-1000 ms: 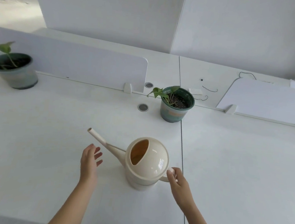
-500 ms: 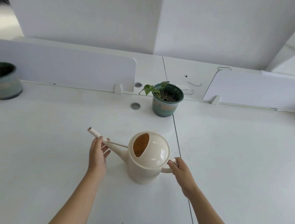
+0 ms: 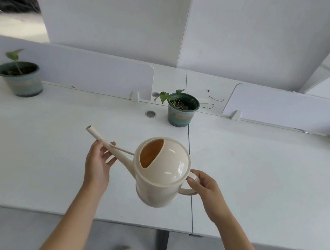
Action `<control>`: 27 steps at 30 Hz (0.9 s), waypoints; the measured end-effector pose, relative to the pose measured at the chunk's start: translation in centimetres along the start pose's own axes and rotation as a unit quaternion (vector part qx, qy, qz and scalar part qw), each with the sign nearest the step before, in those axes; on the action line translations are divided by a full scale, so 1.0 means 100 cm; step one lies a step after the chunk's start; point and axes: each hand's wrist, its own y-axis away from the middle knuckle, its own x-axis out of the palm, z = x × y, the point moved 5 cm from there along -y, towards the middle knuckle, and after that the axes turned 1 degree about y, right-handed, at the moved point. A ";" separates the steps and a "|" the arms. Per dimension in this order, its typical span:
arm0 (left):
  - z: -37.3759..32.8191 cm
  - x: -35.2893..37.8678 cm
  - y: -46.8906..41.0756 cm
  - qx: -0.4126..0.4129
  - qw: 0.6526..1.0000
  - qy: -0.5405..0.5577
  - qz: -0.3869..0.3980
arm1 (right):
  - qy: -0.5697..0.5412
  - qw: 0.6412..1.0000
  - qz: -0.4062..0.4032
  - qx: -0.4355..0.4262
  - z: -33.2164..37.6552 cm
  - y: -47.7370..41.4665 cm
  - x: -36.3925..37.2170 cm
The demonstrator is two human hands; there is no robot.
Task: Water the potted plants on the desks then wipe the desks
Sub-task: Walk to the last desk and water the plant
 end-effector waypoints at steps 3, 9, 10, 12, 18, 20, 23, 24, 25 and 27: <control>-0.006 -0.010 0.043 0.027 0.999 0.023 -0.024 | -0.005 0.999 0.037 -0.025 0.012 0.026 -0.002; -0.024 -0.054 0.123 0.073 0.992 0.043 -0.094 | 0.001 0.995 0.095 -0.029 0.014 0.067 0.010; -0.027 -0.065 0.135 0.079 0.990 0.045 -0.109 | 0.004 0.994 0.108 -0.030 0.014 0.072 0.015; -0.038 -0.086 0.158 0.099 0.985 0.048 -0.133 | 0.007 0.990 0.139 -0.031 0.017 0.082 0.031; -0.072 -0.154 0.211 0.157 0.967 0.026 -0.200 | 0.023 0.973 0.230 -0.030 0.023 0.103 0.101; -0.083 -0.180 0.221 0.161 0.961 0.027 -0.223 | 0.030 0.966 0.254 -0.029 0.025 0.111 0.130; -0.102 -0.219 0.234 0.169 0.953 0.027 -0.249 | 0.040 0.959 0.281 -0.029 0.029 0.122 0.173; -0.109 -0.231 0.238 0.172 0.951 0.030 -0.255 | 0.043 0.957 0.286 -0.029 0.029 0.124 0.188; -0.116 -0.244 0.241 0.174 0.949 0.034 -0.260 | 0.044 0.956 0.290 -0.027 0.029 0.127 0.204; -0.132 -0.271 0.246 0.177 0.948 0.035 -0.261 | 0.041 0.955 0.293 -0.025 0.030 0.133 0.237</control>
